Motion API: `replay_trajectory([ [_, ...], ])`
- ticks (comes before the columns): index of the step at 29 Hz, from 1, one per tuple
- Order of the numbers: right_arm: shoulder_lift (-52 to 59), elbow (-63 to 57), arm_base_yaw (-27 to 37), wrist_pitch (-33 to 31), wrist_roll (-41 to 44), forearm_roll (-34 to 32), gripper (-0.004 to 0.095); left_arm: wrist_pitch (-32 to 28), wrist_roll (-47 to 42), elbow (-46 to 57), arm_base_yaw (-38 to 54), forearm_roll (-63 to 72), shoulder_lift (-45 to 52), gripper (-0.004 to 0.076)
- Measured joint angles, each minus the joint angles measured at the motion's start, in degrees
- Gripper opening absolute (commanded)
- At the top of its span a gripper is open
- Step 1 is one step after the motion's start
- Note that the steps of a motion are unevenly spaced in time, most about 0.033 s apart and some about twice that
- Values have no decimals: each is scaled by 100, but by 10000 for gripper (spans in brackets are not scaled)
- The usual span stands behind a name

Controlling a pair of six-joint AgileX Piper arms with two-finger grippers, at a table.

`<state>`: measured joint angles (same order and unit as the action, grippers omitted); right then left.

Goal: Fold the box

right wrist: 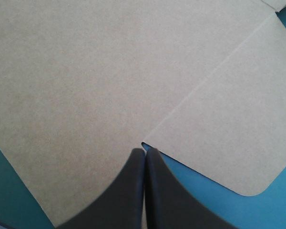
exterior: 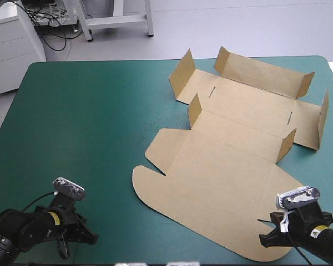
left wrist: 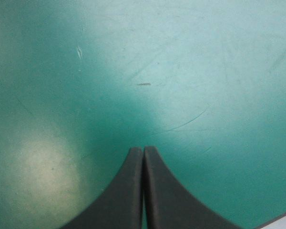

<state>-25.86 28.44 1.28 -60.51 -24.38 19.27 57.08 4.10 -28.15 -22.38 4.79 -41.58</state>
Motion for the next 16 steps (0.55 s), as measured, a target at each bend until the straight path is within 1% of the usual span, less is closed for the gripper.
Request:
replay_trajectory([
  [8, 0, 820, 0, -22, 244, -158, -18, 0, 0, 0, 0, 0, 0, -32],
  [11, 0, 1209, 0, -38, 411, -345, 12, 0, 0, 0, 0, 0, 0, -32],
  [14, 0, 1585, 0, -67, 635, -599, 102, 0, 0, 0, 0, 0, 0, -32],
  [16, -13, 1797, 0, -91, 825, -782, 199, 0, 0, 0, 0, 0, 0, -32],
])
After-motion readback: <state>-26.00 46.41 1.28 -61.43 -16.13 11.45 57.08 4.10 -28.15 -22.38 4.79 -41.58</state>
